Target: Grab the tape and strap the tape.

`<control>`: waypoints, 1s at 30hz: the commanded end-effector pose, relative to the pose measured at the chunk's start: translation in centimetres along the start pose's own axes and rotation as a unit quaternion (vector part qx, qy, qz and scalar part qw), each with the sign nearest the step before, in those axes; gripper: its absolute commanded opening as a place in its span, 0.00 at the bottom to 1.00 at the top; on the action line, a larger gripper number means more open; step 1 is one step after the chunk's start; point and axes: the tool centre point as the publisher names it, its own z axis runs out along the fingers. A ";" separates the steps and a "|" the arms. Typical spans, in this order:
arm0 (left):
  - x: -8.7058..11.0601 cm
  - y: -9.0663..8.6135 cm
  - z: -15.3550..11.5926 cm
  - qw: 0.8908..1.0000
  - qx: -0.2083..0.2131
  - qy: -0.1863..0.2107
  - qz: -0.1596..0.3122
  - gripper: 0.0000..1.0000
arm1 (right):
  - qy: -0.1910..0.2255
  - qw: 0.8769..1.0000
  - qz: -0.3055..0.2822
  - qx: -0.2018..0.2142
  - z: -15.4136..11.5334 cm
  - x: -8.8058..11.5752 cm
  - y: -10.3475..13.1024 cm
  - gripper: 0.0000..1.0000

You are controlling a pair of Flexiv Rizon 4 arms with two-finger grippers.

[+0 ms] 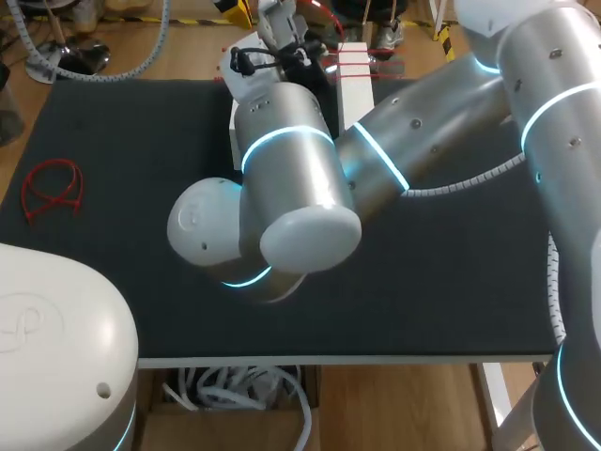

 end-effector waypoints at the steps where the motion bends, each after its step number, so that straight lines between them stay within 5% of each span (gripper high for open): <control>1: 0.0 0.0 0.0 1.000 -0.001 0.000 0.000 0.00 | 0.007 1.000 0.023 -0.010 -0.4 0.3 -1.0 0.00; 7: 0.0 0.0 0.0 1.000 -0.001 0.000 0.000 0.00 | 0.026 0.997 0.066 -0.012 -0.1 1.4 -1.0 0.00; 30: 0.0 0.0 0.0 1.000 -0.001 0.000 0.000 0.00 | 0.036 0.998 0.046 -0.014 0.2 1.6 -2.1 0.00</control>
